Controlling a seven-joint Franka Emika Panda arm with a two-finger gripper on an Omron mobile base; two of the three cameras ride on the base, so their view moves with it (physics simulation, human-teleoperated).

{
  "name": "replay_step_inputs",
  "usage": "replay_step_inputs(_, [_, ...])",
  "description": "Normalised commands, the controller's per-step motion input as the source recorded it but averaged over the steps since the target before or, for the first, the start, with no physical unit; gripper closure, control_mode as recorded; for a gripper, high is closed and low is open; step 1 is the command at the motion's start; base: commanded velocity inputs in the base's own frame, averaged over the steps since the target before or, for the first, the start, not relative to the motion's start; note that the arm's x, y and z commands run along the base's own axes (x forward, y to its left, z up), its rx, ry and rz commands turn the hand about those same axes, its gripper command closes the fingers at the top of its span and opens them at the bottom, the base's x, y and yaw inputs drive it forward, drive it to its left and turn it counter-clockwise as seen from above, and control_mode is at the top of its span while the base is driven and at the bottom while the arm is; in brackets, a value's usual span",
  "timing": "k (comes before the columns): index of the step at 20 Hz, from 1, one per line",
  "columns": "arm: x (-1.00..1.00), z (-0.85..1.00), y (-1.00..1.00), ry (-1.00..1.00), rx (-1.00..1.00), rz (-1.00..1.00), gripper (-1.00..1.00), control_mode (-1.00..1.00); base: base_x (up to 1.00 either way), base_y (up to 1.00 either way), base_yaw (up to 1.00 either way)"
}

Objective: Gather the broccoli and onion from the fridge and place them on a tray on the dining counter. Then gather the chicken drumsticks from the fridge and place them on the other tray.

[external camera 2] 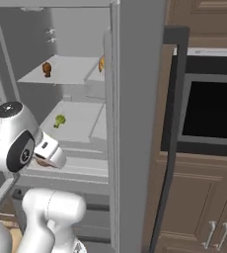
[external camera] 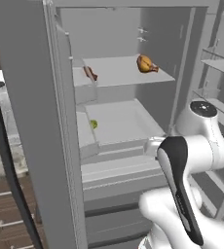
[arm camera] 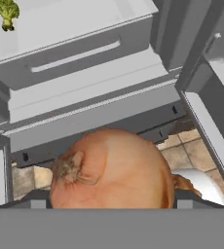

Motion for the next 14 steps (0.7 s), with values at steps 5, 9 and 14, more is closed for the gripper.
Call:
replay_step_inputs(5, [0.0, 0.0, 0.0, 0.0, 0.0, 0.0, 1.0, 1.0, -0.86, 0.0, 0.0])
replay_step_inputs(9, [0.0, 0.0, 0.0, 0.0, 0.0, 0.0, 1.0, 1.0, -0.85, 0.0, 0.0])
replay_step_inputs(14, [0.0, 0.0, 0.0, 0.0, 0.0, 0.0, 1.0, 1.0, -0.69, -0.03, 0.29])
